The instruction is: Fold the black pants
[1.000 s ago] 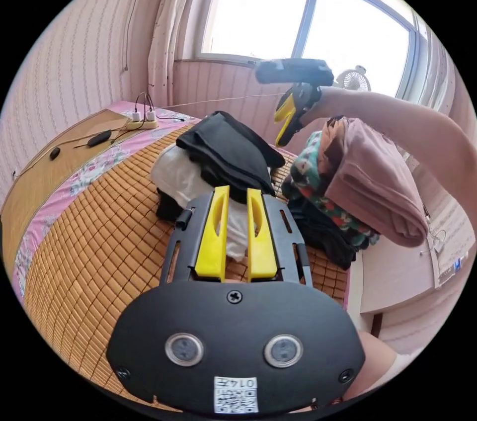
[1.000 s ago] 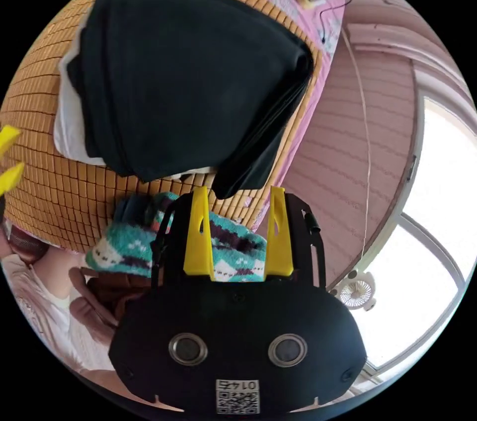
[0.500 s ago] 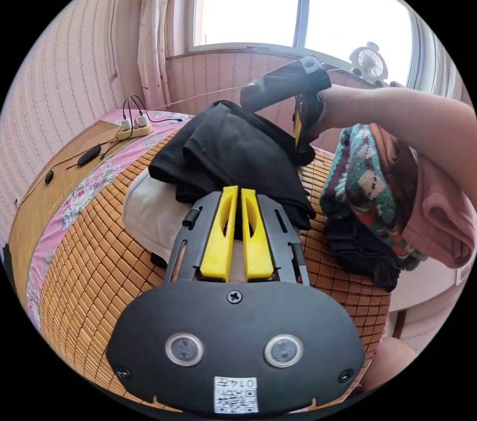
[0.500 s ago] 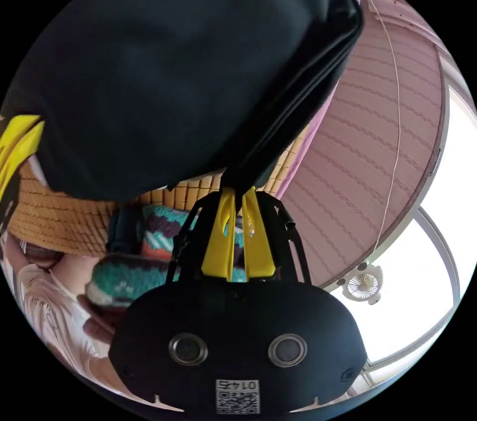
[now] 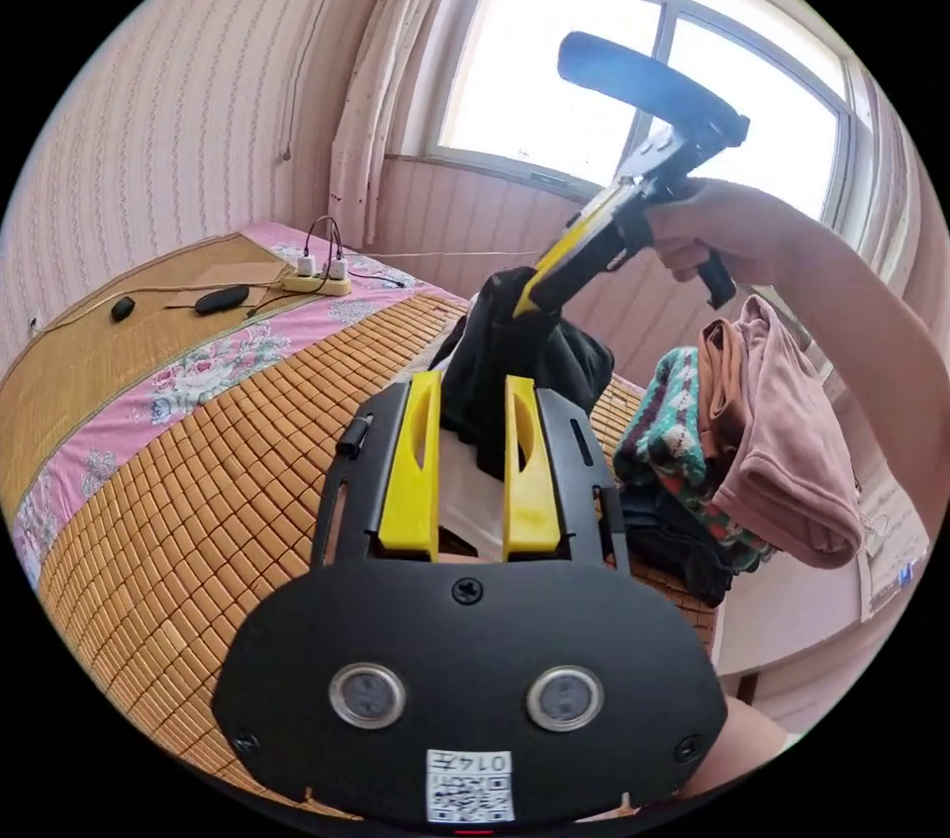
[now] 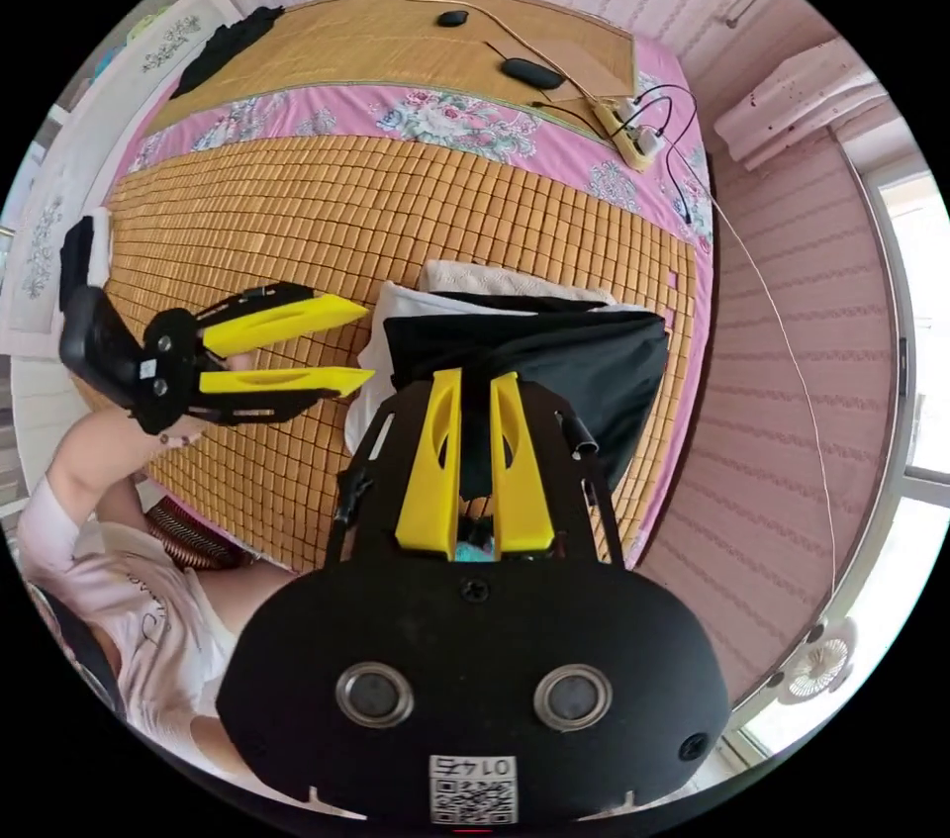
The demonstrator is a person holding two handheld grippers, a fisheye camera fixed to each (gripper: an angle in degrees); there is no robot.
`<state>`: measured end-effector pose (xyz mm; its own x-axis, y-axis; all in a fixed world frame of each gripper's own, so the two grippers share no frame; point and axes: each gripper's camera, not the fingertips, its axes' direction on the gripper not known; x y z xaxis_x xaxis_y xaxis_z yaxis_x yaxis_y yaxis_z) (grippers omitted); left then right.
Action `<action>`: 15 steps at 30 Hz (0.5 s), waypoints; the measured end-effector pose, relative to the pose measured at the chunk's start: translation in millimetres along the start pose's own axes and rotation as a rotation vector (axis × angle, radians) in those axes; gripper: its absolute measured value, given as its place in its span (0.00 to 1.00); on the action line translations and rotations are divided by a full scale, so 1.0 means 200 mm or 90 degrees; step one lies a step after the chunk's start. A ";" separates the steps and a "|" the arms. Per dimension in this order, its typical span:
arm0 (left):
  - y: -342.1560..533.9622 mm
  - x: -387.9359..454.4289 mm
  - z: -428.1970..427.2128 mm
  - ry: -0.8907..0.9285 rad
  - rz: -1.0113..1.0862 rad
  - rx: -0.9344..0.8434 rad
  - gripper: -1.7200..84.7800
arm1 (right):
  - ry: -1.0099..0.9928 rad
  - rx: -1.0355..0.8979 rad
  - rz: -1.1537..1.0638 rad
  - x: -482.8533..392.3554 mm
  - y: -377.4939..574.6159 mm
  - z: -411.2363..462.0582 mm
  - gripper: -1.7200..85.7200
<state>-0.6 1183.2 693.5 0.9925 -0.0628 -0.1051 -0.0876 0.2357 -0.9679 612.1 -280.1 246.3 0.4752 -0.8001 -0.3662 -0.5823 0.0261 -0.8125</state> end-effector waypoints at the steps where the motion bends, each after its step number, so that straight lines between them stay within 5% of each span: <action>1: 0.00 -0.03 -0.02 0.017 -0.022 -0.008 0.14 | 0.024 0.006 0.003 -0.03 0.07 0.03 0.09; 5: -0.05 -0.06 -0.07 0.046 -0.046 -0.022 0.13 | 0.080 0.120 0.077 -0.12 0.37 -0.02 0.16; 11: -0.14 -0.02 -0.20 0.000 -0.016 -0.043 0.11 | 0.047 0.372 0.189 -0.32 0.89 -0.03 0.14; 15: -0.19 -0.01 -0.32 0.016 -0.028 -0.025 0.12 | 0.011 0.351 0.256 -0.43 0.99 0.35 0.06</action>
<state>-4.9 1112.1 716.6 0.9930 -0.0970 -0.0677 -0.0479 0.1939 -0.9798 502.0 -163.9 84.8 0.2785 -0.6734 -0.6849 -0.2884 0.6215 -0.7284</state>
